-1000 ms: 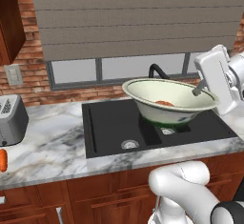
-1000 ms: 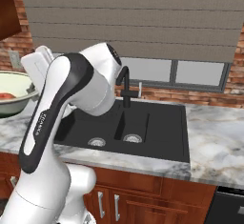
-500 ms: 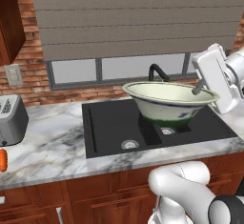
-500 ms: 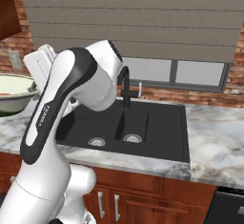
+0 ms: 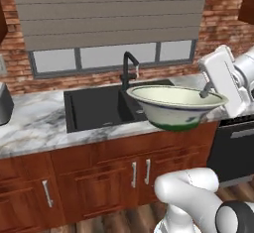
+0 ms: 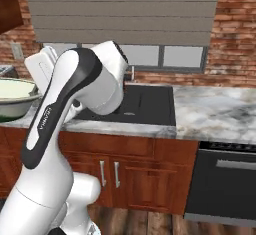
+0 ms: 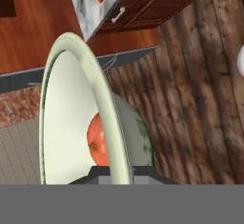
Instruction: Pick the squash from the sink and place it in the bowl. Then pick the bowl and place it in the microwave. Then close the microwave door and press the start button.
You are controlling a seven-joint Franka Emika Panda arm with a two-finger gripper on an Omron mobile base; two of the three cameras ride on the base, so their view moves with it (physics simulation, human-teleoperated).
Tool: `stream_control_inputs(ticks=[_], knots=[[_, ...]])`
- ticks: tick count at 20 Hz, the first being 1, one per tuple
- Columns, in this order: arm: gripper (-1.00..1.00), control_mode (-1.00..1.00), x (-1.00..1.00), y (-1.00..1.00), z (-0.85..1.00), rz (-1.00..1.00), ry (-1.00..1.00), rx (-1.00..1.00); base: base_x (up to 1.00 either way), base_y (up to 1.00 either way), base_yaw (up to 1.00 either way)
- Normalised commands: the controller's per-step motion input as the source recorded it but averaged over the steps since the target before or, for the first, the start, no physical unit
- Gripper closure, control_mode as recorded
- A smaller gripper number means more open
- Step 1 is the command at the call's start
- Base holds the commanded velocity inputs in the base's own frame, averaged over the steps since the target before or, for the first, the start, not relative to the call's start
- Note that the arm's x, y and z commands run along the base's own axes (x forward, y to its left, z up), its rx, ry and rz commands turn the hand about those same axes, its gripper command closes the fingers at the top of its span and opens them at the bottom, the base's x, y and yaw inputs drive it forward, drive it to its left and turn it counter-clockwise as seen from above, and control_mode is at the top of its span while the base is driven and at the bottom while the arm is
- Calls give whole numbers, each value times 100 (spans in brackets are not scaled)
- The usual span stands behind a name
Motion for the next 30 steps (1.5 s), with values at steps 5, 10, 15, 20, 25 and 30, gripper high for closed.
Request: stream_control_inputs(ticks=[5, 10, 15, 20, 25, 30], knots=[[100, 100, 0, 0, 0, 0, 0, 0, -26, -51, -66], [100, 100, 0, 0, 0, 0, 0, 0, -17, -37, -73], [100, 100, 0, 0, 0, 0, 0, 0, -1, -29, -75], [100, 100, 0, 0, 0, 0, 0, 0, 0, -33, -72], [100, 100, 0, 0, 0, 0, 0, 0, 7, -50, -65], [100, 100, 0, 0, 0, 0, 0, 0, 45, -59, -55]])
